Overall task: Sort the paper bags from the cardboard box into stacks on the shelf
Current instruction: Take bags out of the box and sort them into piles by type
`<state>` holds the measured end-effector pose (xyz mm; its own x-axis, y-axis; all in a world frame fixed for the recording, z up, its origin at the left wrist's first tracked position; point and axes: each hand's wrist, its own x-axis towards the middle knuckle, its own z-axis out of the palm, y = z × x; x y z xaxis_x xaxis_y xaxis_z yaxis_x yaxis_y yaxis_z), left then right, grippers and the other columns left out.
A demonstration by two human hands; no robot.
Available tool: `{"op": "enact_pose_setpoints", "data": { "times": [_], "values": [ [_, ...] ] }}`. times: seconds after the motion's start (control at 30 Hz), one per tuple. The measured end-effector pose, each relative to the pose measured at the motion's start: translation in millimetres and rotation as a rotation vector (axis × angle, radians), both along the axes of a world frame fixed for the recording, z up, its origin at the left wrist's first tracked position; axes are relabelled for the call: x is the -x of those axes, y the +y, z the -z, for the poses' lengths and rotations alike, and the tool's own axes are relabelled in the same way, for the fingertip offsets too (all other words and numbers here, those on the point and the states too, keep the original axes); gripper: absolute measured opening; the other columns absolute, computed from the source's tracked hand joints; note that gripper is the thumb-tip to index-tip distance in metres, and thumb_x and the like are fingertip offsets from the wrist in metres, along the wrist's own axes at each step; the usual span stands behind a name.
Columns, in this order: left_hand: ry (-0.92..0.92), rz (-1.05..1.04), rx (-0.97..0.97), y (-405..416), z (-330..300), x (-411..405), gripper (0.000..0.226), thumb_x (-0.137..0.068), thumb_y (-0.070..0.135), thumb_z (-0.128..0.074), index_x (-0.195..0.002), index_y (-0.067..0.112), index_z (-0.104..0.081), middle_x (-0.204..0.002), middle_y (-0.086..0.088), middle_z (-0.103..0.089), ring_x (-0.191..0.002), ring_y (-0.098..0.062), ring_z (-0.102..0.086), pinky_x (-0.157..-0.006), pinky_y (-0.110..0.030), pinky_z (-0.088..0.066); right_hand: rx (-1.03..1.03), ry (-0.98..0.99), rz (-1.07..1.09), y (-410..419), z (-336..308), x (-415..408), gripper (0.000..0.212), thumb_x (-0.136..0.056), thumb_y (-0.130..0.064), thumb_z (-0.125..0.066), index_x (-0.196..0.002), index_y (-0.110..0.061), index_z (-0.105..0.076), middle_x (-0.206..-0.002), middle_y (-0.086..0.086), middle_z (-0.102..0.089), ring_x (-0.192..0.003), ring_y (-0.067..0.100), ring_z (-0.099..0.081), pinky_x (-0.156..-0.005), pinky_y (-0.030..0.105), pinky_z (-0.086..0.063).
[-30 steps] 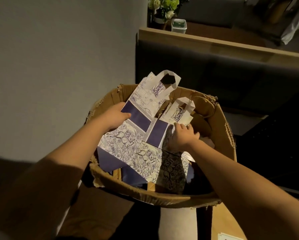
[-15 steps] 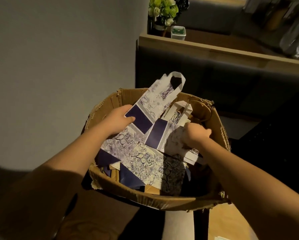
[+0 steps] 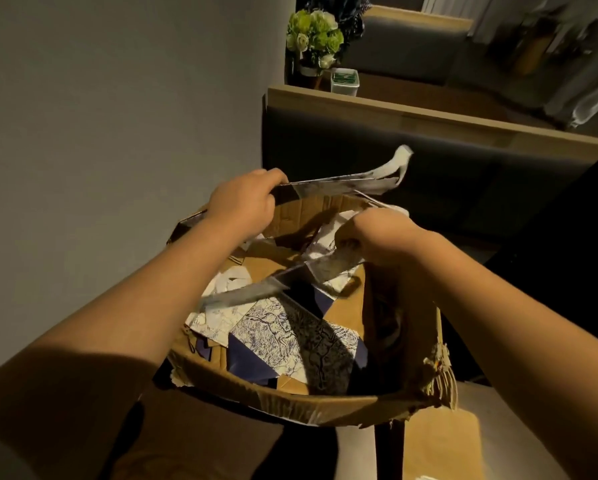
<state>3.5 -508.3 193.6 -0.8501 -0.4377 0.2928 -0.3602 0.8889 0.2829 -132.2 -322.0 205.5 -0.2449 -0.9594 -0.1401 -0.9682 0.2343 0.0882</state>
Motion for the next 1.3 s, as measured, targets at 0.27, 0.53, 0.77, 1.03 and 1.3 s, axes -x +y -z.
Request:
{"op": "enact_pose_setpoints", "data": {
  "times": [0.27, 0.53, 0.77, 1.03, 1.3],
  "values": [
    [-0.340, 0.277, -0.482, 8.6, 25.7, -9.0, 0.036, -0.102, 0.045, -0.035, -0.117, 0.026, -0.061, -0.121, 0.001, -0.063, -0.113, -0.019, -0.057, -0.099, -0.046, -0.046, 0.107, -0.135, 0.189, 0.5, -5.0, 3.0, 0.030, -0.089, -0.012, -0.055, -0.118, -0.018, -0.062, -0.102, 0.002, -0.064, -0.088, 0.018, -0.057, -0.069, 0.033, -0.051],
    [-0.627, 0.278, -0.560, 10.6, 38.2, -11.5, 0.018, -0.096, 0.030, -0.055, -0.111, 0.023, -0.063, -0.104, 0.000, -0.067, -0.089, -0.015, -0.061, -0.076, -0.029, -0.048, 0.193, -0.127, 0.327, -4.6, 34.3, -3.4, 0.023, -0.087, -0.017, -0.058, -0.110, -0.014, -0.059, -0.095, 0.002, -0.049, -0.095, 0.024, -0.052, -0.068, 0.030, -0.044],
    [-0.201, -0.116, -0.672, -8.1, 47.2, -16.0, 0.020, -0.097, 0.014, -0.050, -0.116, 0.014, -0.053, -0.104, -0.003, -0.058, -0.090, -0.020, -0.056, -0.068, -0.030, -0.042, 0.482, -0.054, 0.222, -3.2, 77.1, -38.9, 0.009, -0.079, -0.017, -0.056, -0.086, -0.011, -0.053, -0.085, 0.008, -0.054, -0.080, 0.029, -0.053, -0.065, 0.037, -0.042],
    [-0.123, -0.241, -0.726, -10.1, 60.9, -25.0, 0.026, -0.099, 0.016, -0.048, -0.125, 0.011, -0.048, -0.105, -0.001, -0.052, -0.084, -0.014, -0.050, -0.055, -0.022, -0.033, -0.159, -0.648, 0.861, -18.4, 127.8, -58.1, 0.051, -0.086, -0.057, -0.062, -0.072, -0.008, -0.053, -0.073, 0.001, -0.052, -0.063, 0.015, -0.049, -0.055, 0.027, -0.041],
    [-0.124, -0.259, -0.689, -4.7, 69.4, -31.7, 0.025, -0.100, 0.017, -0.048, -0.123, 0.008, -0.049, -0.115, -0.007, -0.056, -0.091, -0.019, -0.049, -0.061, -0.026, -0.035, 0.051, -0.725, 1.088, -18.8, 149.8, -55.1, 0.081, -0.059, -0.069, -0.076, -0.108, -0.009, -0.053, -0.074, 0.001, -0.051, -0.062, 0.017, -0.052, -0.045, 0.027, -0.037]
  ]
}}
